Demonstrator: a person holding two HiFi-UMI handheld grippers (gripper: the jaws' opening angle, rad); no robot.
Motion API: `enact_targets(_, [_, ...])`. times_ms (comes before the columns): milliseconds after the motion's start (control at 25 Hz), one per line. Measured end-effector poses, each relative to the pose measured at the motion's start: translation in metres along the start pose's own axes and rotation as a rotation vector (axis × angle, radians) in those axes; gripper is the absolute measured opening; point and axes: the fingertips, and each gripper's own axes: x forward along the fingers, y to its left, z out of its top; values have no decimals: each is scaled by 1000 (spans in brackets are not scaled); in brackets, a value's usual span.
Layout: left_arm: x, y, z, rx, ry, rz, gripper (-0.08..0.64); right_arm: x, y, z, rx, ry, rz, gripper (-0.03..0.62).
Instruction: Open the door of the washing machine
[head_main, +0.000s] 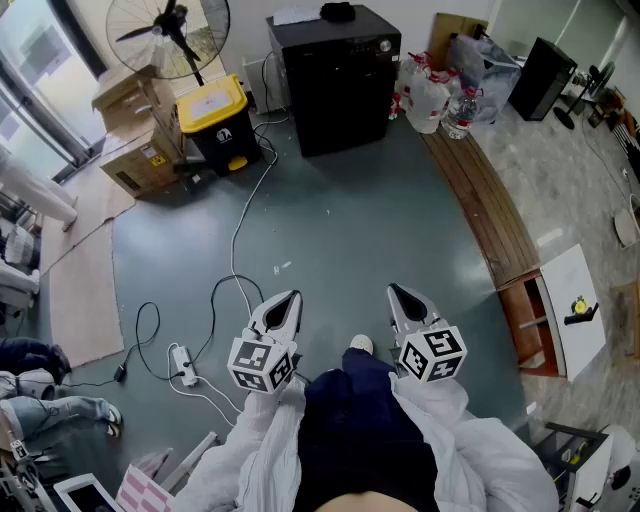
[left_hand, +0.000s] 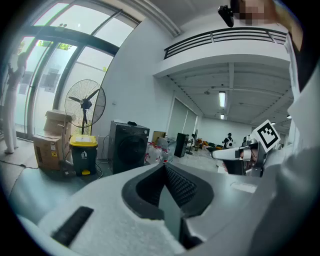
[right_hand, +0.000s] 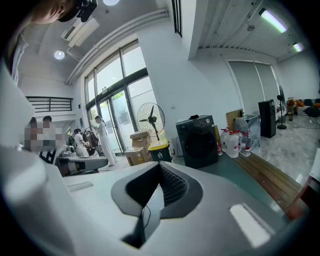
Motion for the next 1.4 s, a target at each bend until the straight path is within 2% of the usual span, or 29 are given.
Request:
enact_targets(280, [-24, 5, -3, 2, -23, 3, 2, -9, 20, -1, 10, -54, -22, 8])
enact_targets(440, [-32, 10, -9, -33, -42, 25, -2, -7, 25, -9, 10, -42, -7, 8])
enact_targets(560, [-32, 13, -12, -57, -42, 26, 134, 0, 29, -8, 8, -35, 18, 8])
enact_targets(720, [-26, 29, -6, -74, -54, 54, 181, 22, 29, -5, 12, -17, 38, 8])
enact_targets(1040, [27, 64, 4, -112, -63, 95, 232, 80, -8, 14, 10, 3, 83, 8])
enact_targets(1240, [79, 82, 34, -117, -68, 112, 279, 130, -46, 55, 4, -7, 112, 8])
enact_targets(1400, [122, 100, 53, -115, -70, 133, 290, 169, -74, 83, -6, -15, 135, 8])
